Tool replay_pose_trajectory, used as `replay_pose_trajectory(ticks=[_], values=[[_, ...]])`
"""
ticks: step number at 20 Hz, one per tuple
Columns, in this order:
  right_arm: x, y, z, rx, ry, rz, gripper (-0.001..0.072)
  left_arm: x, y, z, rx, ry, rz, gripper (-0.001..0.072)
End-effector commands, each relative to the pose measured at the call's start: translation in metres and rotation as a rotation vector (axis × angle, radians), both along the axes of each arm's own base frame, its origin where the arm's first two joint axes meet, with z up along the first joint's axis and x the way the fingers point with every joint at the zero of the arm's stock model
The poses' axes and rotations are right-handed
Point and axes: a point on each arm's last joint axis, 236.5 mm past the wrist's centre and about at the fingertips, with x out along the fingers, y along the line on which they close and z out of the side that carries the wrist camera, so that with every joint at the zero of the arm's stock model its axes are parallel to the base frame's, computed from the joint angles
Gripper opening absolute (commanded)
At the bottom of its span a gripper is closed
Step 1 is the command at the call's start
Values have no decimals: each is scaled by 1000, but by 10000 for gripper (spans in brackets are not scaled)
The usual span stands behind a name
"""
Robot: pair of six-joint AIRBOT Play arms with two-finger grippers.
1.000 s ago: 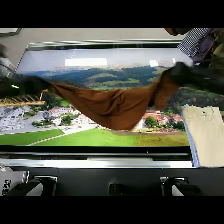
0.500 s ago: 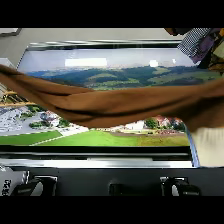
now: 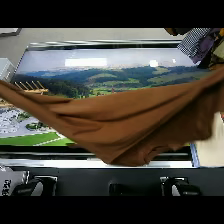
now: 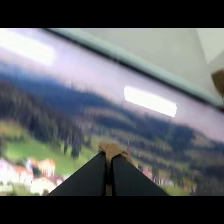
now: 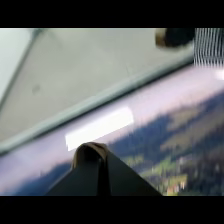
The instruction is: Fold the clothes and pants, and hang the long-sleeved shirts on hangers.
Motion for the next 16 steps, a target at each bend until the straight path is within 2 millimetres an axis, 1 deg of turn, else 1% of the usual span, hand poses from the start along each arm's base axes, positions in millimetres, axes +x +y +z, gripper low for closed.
replay_pose_trajectory(ticks=[1,3,5,6,8,10,11,13,14,16], values=[[98,27,-129,183,345,98,25,26,-16,-111,-142,273,-48,15],[142,48,-206,336,499,139,25,36,-19,-183,-178,444,-49,14],[174,74,-265,494,579,191,25,45,-23,-240,-202,568,-44,15],[187,86,-288,562,597,208,25,50,-25,-262,-208,611,-41,14],[206,104,-321,623,601,219,25,67,-29,-292,-217,660,-34,14],[217,118,-344,636,596,199,25,83,-34,-317,-241,680,-18,14],[221,122,-350,627,588,188,25,89,-36,-328,-259,695,-11,15],[225,128,-356,613,576,178,26,94,-43,-349,-298,739,-4,14],[226,127,-355,602,571,180,45,93,-45,-357,-306,762,-3,15],[217,124,-349,622,604,209,300,93,-45,-364,-307,781,0,14]])
